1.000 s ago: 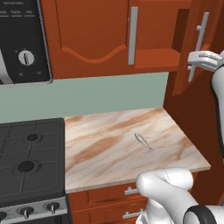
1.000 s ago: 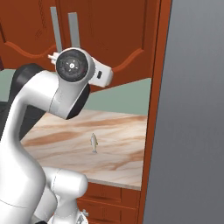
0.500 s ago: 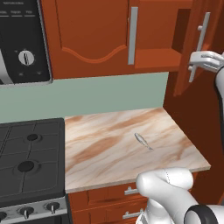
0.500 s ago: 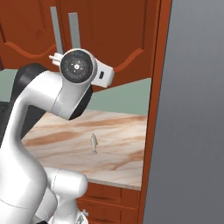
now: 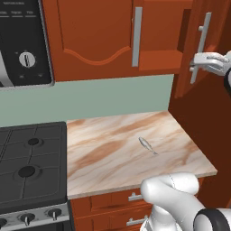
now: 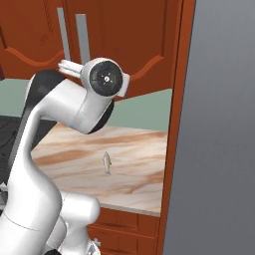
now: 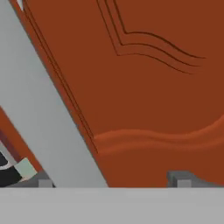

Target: Retrieve the tupperware from the cabinet, then place the raw meat into the tupperware to avoid contamination.

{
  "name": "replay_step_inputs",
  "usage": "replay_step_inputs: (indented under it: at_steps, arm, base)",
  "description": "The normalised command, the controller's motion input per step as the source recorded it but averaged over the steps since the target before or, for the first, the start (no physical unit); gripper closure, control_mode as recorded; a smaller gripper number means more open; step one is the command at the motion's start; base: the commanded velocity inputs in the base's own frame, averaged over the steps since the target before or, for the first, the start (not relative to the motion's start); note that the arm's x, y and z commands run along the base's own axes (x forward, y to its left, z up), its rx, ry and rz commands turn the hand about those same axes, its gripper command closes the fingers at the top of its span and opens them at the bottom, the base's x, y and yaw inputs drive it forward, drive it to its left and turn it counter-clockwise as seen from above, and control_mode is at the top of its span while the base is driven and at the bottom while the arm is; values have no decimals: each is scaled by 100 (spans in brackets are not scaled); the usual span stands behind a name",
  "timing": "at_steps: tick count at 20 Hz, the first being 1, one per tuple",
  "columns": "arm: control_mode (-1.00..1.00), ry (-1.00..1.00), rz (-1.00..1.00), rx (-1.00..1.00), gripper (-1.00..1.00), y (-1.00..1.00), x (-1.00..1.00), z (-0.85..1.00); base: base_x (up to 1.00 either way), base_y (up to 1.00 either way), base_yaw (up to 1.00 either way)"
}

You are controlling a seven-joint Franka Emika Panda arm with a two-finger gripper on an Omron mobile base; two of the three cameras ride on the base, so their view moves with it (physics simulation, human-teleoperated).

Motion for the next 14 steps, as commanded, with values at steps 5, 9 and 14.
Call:
replay_step_inputs:
  at_steps: [5,9,14]
  arm:
    - [-100,-17,18,-8,-100,-8,-19,58]
    - [-100,-20,12,-17,-100,-8,-23,65]
    - [-100,-14,7,-21,-100,0,-34,56]
  base:
    - [0,0,0]
    - [0,0,0]
    - [0,0,0]
